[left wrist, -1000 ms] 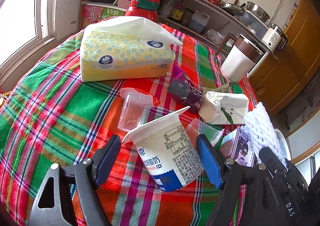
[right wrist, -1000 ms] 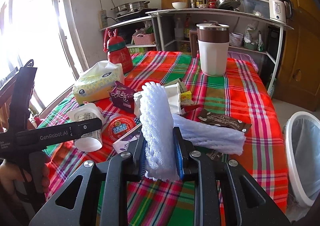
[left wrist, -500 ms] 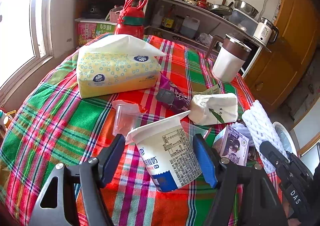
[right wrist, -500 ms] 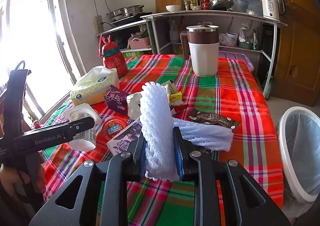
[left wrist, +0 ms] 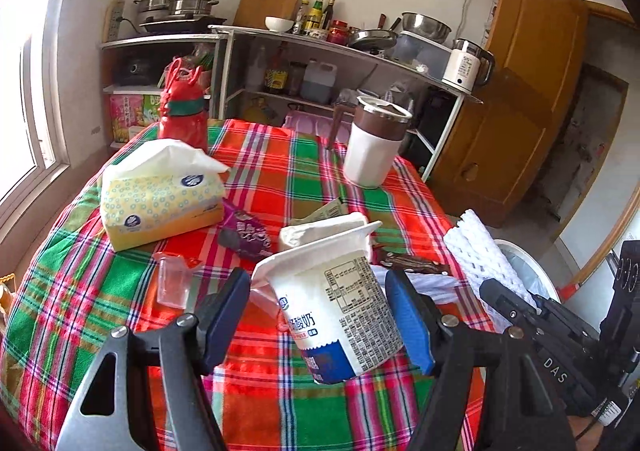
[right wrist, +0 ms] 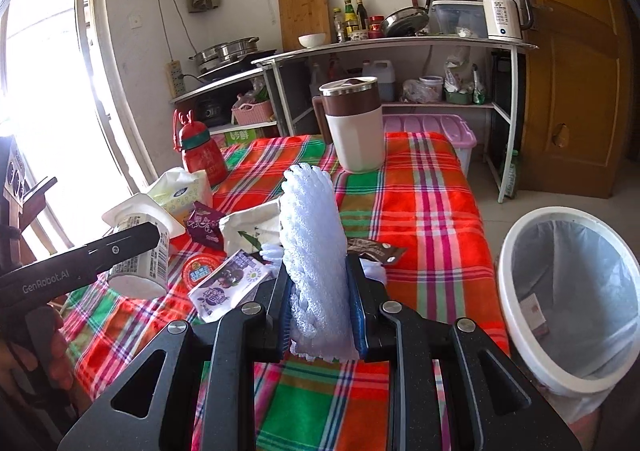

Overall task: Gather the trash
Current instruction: 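Carry the foam net and yogurt cup over the bin and open both tools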

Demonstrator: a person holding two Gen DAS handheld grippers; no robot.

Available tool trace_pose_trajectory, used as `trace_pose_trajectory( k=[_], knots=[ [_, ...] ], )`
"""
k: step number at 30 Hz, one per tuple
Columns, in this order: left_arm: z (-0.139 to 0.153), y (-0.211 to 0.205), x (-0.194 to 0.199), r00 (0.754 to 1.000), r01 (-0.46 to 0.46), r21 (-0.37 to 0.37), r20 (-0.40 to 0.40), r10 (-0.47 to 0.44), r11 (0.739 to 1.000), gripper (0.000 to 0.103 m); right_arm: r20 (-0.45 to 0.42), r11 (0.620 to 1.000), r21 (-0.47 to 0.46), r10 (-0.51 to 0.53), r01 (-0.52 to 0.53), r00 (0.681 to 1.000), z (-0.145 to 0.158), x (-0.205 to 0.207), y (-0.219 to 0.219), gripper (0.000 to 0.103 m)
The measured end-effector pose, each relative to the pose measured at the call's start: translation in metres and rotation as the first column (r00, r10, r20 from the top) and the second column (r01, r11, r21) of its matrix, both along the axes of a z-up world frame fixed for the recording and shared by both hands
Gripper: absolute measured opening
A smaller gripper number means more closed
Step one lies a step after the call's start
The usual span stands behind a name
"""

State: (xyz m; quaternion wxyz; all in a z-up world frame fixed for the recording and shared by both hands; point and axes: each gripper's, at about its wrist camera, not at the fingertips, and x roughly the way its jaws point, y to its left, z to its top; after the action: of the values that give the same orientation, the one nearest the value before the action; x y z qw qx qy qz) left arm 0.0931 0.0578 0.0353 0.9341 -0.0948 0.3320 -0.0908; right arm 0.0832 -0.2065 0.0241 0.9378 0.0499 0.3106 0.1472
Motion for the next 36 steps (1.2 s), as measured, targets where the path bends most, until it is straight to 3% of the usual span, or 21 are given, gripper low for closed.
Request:
trace_pose_trajectory(
  k=[6,13,25,32,36],
  knots=[
    [0.011,-0.041,0.004,0.995,0.1,0.015,0.025,-0.1,0.995,0.072,0.02,0.998,0.003,-0.061,0.061,0.998,0.01,-0.011,-0.032,0.025],
    [0.016,-0.102,0.012,0.971,0.236,0.026,0.037,-0.237,0.971,0.072,0.032,0.986,0.004,-0.167,0.167,0.985,0.015,-0.021,-0.083,0.025],
    [0.016,-0.212,0.025,0.892,0.452,0.014,0.009,-0.452,0.892,0.072,-0.04,0.936,-0.016,-0.352,0.352,0.935,-0.001,-0.024,-0.177,0.025],
    [0.002,-0.268,0.033,0.851,0.525,0.021,-0.039,-0.524,0.851,0.072,-0.089,0.909,-0.07,-0.417,0.412,0.905,-0.017,-0.017,-0.208,0.025],
    [-0.011,-0.287,0.038,0.845,0.533,0.024,-0.076,-0.53,0.846,0.072,-0.126,0.898,-0.097,-0.438,0.429,0.89,-0.029,-0.014,-0.225,0.025]
  ],
)
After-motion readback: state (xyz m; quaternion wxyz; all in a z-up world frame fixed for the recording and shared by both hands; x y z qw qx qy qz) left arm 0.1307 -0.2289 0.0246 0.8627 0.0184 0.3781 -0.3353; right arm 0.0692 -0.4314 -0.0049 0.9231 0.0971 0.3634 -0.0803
